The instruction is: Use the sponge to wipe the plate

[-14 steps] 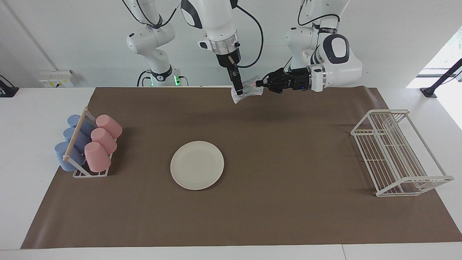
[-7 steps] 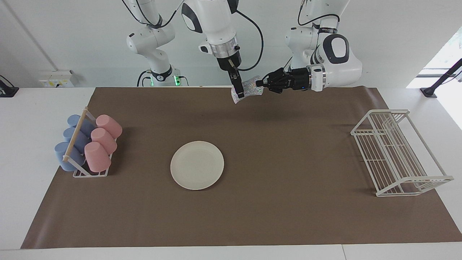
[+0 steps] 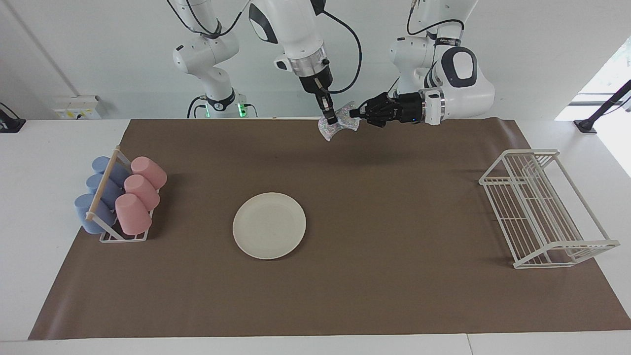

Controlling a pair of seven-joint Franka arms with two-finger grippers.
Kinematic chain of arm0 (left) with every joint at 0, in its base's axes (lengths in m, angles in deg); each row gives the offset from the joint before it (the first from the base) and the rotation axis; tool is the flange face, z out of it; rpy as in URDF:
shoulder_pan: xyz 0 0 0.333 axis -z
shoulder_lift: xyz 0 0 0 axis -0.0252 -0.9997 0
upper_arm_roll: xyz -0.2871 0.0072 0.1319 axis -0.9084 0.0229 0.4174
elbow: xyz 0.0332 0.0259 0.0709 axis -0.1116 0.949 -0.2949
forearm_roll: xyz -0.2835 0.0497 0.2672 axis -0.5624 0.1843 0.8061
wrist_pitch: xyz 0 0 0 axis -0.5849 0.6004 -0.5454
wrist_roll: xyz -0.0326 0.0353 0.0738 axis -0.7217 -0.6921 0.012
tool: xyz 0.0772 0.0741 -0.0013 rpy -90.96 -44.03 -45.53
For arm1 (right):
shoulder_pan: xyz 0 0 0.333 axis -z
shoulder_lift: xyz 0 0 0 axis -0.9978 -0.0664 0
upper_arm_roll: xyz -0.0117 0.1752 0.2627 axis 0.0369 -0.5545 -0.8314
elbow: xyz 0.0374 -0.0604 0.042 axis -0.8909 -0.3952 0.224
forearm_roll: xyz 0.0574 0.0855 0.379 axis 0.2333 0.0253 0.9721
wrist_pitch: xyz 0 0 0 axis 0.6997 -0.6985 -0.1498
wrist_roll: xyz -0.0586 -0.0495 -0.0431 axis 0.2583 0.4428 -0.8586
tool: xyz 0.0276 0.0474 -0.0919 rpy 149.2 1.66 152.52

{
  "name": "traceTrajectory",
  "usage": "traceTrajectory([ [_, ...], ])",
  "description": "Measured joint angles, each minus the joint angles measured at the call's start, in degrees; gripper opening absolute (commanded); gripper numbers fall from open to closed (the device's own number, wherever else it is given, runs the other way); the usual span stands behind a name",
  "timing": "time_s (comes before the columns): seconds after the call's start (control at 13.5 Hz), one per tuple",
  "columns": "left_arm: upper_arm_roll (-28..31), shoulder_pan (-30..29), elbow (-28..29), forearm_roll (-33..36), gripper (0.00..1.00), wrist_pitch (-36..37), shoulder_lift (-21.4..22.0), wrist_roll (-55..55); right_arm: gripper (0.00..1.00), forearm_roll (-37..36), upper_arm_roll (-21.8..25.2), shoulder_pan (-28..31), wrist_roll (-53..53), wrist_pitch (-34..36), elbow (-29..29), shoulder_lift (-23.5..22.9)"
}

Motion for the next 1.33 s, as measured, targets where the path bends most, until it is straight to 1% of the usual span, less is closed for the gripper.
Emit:
traceTrajectory([
  [0.07,0.00,0.00,0.01,0.00,0.07,0.02,0.02,0.00,0.00,0.00,0.00,0.00,0.00,0.00,-0.01,0.00],
  [0.15,0.00,0.00,0.01,0.00,0.99,0.03,0.04,0.00,0.00,0.00,0.00,0.00,0.00,0.00,-0.01,0.00],
  [0.3,-0.01,0.00,0.00,1.62,1.00,0.03,0.53,1.53,0.00,0.00,-0.02,0.00,-0.77,0.00,-0.15,0.00],
  [0.52,0.08,-0.05,-0.06,6.81,1.00,-0.09,2.82,6.42,0.00,-0.03,0.05,0.33,-3.11,0.00,-0.53,0.01],
  [0.67,0.32,-0.77,-0.22,11.77,1.00,-0.13,3.53,7.25,0.00,-0.14,0.14,2.93,-8.01,-1.73,-2.20,0.00],
  [0.89,0.53,-4.11,-1.33,21.77,1.00,-0.07,3.65,8.04,0.00,-0.12,0.37,9.60,-18.49,-9.69,-6.73,-0.80],
  [1.04,0.66,-6.37,-2.40,27.73,1.00,-0.01,3.64,8.32,0.00,-0.11,0.44,12.37,-26.67,-14.74,-10.09,-2.47],
  [1.26,0.73,-9.10,-5.17,37.39,1.00,0.02,3.63,10.61,0.00,-0.11,0.43,14.10,-34.69,-29.15,-17.07,-7.40],
  [1.33,0.75,-10.09,-5.87,39.83,1.00,0.13,3.63,10.85,0.00,-0.11,0.43,14.48,-36.82,-31.78,-18.17,-9.32],
])
